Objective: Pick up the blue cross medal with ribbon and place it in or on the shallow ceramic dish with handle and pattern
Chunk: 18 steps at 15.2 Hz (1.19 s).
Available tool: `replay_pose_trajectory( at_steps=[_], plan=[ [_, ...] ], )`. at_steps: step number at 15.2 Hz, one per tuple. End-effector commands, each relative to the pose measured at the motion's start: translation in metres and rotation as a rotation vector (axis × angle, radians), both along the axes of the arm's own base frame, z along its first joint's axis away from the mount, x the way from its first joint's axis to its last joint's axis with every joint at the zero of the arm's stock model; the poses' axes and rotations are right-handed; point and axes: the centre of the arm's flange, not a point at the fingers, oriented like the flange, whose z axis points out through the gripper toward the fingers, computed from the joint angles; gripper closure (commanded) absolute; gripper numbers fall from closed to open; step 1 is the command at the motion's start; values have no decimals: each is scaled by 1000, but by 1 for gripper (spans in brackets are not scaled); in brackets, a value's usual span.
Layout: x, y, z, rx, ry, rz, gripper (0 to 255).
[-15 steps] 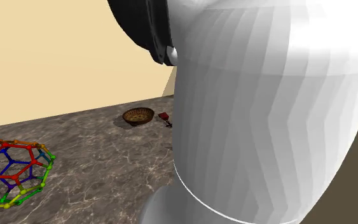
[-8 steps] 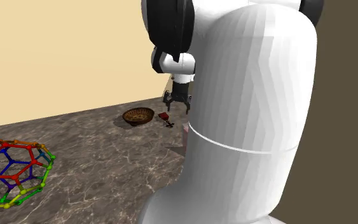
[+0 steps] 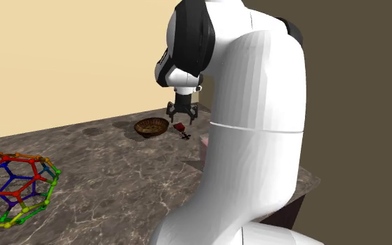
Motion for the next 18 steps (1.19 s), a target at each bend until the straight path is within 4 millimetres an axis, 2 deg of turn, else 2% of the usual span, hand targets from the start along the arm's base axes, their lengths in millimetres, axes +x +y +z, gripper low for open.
replay_pose_trajectory(
  at_steps=[1, 7, 14, 15, 18],
  plan=[
    [1, 7, -10, 1, -2, 7, 0],
    [1, 11, -39, 1, -2, 7, 0],
    [1, 11, -39, 1, -2, 7, 0],
    [1, 11, -40, 1, -2, 7, 255],
    [1, 11, -39, 1, -2, 7, 255]
  ],
)
